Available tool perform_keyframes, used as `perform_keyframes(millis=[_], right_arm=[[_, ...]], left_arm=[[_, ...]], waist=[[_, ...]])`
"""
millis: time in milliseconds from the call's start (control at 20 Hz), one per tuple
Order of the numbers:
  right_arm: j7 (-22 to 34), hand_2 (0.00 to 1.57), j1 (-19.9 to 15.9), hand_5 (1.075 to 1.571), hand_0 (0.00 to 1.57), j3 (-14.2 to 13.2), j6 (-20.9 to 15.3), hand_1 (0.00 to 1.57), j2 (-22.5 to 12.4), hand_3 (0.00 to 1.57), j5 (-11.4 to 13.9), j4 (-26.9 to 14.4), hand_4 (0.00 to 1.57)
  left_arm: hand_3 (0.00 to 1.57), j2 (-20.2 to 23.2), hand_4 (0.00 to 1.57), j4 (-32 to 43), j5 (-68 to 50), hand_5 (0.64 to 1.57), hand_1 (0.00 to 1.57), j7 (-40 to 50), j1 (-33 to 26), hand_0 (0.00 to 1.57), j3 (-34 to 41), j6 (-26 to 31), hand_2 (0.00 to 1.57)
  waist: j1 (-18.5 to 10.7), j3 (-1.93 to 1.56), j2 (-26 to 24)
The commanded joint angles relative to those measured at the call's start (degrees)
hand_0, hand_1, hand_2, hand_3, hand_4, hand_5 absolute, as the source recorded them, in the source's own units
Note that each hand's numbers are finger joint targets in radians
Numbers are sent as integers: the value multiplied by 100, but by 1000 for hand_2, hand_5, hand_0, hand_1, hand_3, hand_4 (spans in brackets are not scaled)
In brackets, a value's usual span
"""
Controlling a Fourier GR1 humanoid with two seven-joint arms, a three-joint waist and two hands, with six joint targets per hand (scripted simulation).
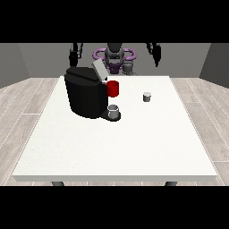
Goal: Insert the coffee pod into the coffee machine and close the lid
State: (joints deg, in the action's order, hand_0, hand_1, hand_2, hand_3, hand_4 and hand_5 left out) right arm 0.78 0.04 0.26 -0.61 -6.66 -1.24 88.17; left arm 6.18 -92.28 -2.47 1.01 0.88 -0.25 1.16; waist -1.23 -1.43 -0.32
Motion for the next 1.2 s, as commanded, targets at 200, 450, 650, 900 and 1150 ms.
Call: perform_keyframes(millis=[200,450,650,900,1150], right_arm=[[-129,0,-72,1571,0,-114,39,0,43,0,-78,-133,0],[-347,0,-194,1571,0,-82,-880,0,104,0,822,-83,0],[-433,0,-514,1571,0,61,-969,0,213,0,992,-165,0],[-406,0,-662,1571,0,517,-1102,0,546,0,1287,-124,0],[-319,0,-834,1571,0,398,-741,0,476,0,903,3,0]], left_arm=[[0,859,0,150,585,1571,0,-653,-135,0,-124,723,0],[0,1204,0,432,1177,1571,0,-1025,40,0,-245,778,0],[0,1648,0,861,1378,1571,0,-721,853,0,95,891,0],[0,1923,0,1544,1501,1571,0,-218,1689,0,307,1086,0],[0,2225,0,2322,2001,1571,0,-478,1911,0,263,1119,0]], waist=[[56,143,3],[268,144,134],[527,143,537],[888,143,838],[1199,142,1235]])
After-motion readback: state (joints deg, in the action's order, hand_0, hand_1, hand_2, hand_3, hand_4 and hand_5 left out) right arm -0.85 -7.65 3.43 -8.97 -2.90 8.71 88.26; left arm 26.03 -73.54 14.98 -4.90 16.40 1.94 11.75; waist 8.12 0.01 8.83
